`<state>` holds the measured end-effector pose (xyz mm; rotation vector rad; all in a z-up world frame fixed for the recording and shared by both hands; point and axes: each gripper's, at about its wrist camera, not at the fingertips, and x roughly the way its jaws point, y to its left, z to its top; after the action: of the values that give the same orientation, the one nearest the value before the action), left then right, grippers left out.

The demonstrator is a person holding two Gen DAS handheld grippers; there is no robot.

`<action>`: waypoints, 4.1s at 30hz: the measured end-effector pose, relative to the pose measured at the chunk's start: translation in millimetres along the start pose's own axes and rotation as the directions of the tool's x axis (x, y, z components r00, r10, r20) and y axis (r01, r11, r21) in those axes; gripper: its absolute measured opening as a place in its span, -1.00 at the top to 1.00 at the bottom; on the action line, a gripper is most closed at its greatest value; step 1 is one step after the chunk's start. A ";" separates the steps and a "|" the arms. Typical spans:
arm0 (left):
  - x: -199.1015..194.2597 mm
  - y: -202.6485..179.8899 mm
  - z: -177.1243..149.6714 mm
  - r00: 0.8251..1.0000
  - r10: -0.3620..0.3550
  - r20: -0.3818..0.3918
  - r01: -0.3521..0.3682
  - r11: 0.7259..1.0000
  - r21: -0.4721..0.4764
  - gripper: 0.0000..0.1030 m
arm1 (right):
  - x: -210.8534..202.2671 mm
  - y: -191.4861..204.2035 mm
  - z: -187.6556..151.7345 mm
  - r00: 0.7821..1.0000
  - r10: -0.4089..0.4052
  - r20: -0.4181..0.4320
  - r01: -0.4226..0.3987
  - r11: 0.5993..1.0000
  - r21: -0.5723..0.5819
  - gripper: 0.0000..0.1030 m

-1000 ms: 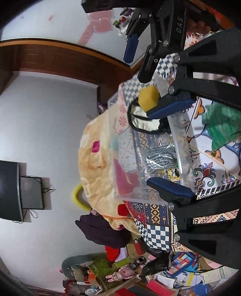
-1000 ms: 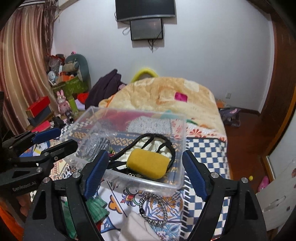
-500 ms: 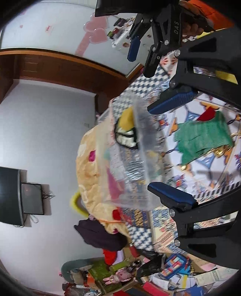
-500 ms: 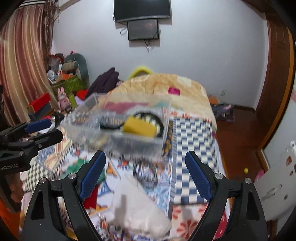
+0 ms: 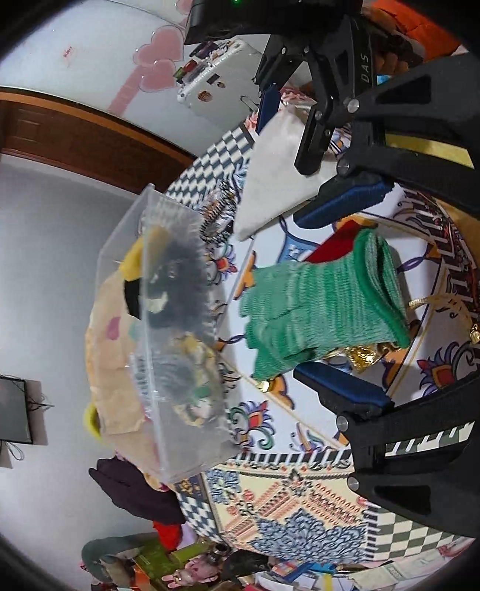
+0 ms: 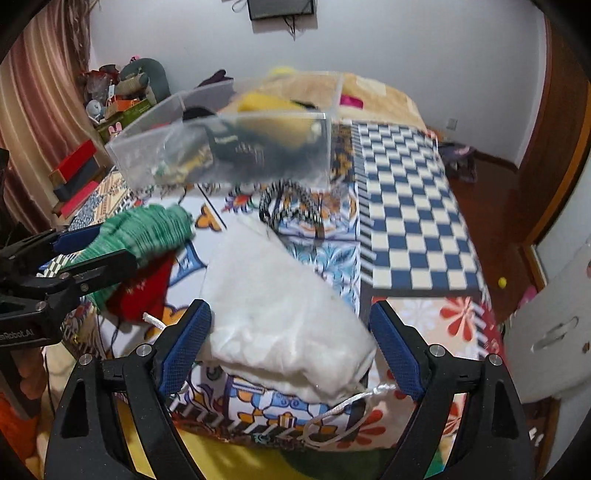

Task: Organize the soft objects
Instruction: 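Grasp the green knitted glove with left tool while right grasps the white cloth bag, then carry the glove and white cloth bag into the clear box and release both, then grasp the red tasselled pouch with left tool while right grasps the beaded bracelet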

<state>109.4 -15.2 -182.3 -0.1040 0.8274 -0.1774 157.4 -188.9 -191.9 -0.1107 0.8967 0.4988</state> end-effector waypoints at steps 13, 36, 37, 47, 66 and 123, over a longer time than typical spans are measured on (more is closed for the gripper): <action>-4.3 11.9 -5.2 1.000 -0.001 0.013 0.002 0.999 -0.040 0.40 | -3.3 4.5 -7.6 0.999 0.034 0.026 -0.033 0.999 -0.007 0.30; -77.1 29.6 46.5 0.964 0.062 0.258 -0.045 0.996 -0.070 0.53 | -61.4 30.5 64.1 0.952 0.099 0.291 -0.084 0.994 -0.062 0.52; -78.5 30.9 50.4 0.962 0.068 0.266 -0.051 0.996 -0.069 0.53 | -62.3 31.7 67.8 0.949 0.099 0.301 -0.083 0.994 -0.067 0.52; -78.7 44.8 88.8 0.937 0.123 0.328 -0.099 0.991 -0.090 0.53 | -55.5 44.3 108.6 0.926 0.090 0.367 -0.071 0.995 -0.065 0.52; -4.1 83.4 122.4 0.964 0.169 0.203 -0.139 0.978 -0.156 0.53 | 9.1 55.7 147.6 0.961 0.094 0.261 -0.084 0.995 -0.051 0.50; 5.3 29.0 20.4 0.999 0.050 0.010 -0.049 0.997 -0.061 -0.46 | 39.4 6.0 55.1 0.995 -0.080 0.065 0.084 0.995 -0.060 -0.52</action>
<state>131.4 12.7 -177.0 -0.1416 0.8230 -0.1047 214.8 -152.7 -187.1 -0.1877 0.8118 0.4512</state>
